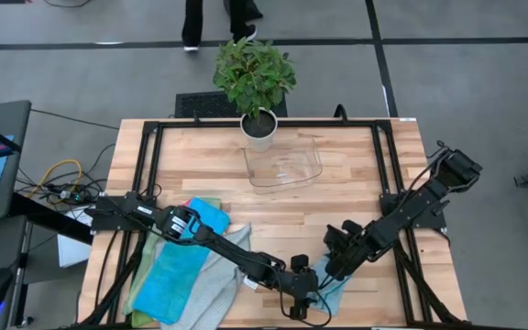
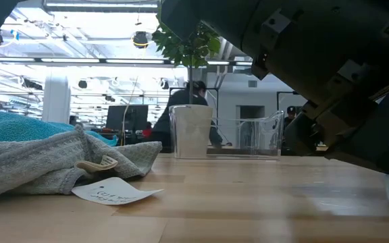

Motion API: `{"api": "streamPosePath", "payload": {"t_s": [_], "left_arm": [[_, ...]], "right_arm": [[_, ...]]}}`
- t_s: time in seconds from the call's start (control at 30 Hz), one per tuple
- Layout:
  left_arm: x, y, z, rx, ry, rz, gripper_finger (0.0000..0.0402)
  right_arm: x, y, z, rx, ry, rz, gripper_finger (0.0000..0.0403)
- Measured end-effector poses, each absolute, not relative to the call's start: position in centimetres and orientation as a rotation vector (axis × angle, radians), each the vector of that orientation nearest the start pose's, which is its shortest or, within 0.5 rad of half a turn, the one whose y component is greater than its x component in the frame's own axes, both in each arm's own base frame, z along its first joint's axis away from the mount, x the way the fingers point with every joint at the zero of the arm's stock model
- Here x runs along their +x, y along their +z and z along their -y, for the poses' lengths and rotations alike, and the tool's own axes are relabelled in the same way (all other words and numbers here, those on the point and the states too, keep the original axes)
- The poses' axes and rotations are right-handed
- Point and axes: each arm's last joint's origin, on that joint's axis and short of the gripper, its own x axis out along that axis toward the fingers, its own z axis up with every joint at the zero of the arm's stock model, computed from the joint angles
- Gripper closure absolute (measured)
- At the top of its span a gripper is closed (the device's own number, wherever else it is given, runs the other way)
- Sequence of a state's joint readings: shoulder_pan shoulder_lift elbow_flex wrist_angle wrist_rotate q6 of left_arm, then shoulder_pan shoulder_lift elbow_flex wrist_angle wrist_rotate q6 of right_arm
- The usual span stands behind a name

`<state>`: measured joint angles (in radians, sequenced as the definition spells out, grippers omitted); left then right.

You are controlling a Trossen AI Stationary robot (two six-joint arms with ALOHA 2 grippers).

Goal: Fold microfiber towels
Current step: Fold the light blue microfiber cloth

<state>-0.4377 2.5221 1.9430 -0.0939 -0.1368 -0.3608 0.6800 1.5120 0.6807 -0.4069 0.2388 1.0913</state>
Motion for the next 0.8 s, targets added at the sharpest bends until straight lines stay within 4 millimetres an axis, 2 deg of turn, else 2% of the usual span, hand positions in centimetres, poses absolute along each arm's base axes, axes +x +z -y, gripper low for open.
{"api": "streamPosePath", "payload": {"t_s": [0.1,0.2,0.23,0.47,0.67,0.8], "left_arm": [[49.8,11.3,22.9,-0.154,-0.167,-0.691,0.0168],[49.8,11.3,22.9,-0.154,-0.166,-0.691,0.0168],[49.8,11.3,22.9,-0.154,-0.166,-0.691,0.0168],[49.8,11.3,22.9,-0.154,-0.165,-0.692,0.0168],[49.8,11.2,22.7,-0.149,-0.149,-0.691,0.0168],[49.9,11.2,22.6,-0.148,-0.144,-0.690,0.0168]], "right_arm": [[19.5,13.6,-14.9,0.402,-0.233,-1.160,0.0310],[19.5,13.6,-14.9,0.405,-0.226,-1.167,0.0375],[19.5,13.6,-15.0,0.408,-0.223,-1.167,0.0385],[19.5,14.3,-15.0,0.529,-0.279,-1.113,0.0394],[17.8,15.0,-14.4,0.691,-0.520,-1.091,0.0386],[17.0,15.0,-14.6,0.744,-0.597,-1.094,0.0387]]}}
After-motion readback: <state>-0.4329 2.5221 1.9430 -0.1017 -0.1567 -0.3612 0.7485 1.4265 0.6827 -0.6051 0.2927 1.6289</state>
